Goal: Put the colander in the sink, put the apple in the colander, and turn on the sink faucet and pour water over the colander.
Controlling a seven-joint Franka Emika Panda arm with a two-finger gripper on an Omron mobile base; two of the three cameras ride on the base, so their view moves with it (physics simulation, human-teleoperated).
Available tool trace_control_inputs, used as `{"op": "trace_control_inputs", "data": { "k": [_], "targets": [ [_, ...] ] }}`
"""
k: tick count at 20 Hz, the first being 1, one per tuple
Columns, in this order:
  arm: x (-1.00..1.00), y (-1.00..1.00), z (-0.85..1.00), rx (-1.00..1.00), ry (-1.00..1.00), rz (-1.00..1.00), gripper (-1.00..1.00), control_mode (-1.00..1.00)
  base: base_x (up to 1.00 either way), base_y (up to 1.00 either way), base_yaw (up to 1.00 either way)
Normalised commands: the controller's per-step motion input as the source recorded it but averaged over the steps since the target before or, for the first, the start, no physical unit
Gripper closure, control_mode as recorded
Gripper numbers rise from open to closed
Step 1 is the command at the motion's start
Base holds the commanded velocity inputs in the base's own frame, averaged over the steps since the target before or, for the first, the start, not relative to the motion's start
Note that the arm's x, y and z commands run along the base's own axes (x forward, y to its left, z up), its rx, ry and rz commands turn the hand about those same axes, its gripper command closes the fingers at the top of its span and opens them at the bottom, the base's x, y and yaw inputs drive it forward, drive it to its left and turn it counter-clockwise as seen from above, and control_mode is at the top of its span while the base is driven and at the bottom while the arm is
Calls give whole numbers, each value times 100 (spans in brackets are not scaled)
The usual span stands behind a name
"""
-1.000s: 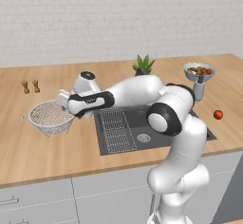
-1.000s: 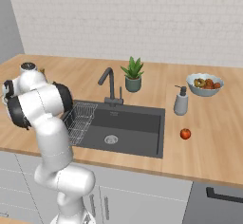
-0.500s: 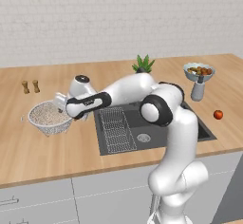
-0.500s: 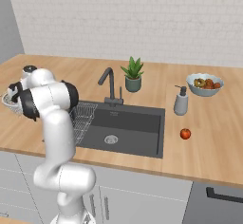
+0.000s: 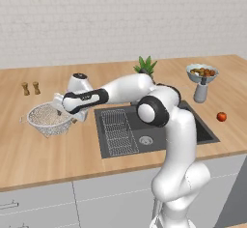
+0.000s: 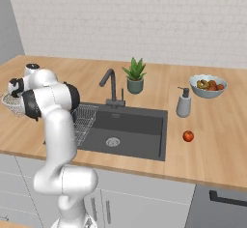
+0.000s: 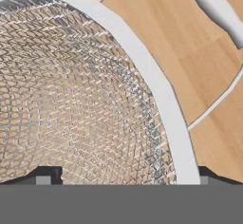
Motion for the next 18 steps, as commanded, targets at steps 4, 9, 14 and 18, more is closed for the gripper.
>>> {"op": "trace_control_inputs", "data": {
  "k": [4,9,14,18],
  "targets": [
    [2,3,-45,0,11,0,100,-100,0,0,0],
    [-13,0,-40,-1,1,-1,100,-100,0,0,0],
    [-34,-3,-21,0,-5,-1,100,-100,0,0,0],
    [-30,-10,0,0,-12,-4,100,-100,0,0,0]
  ]
}}
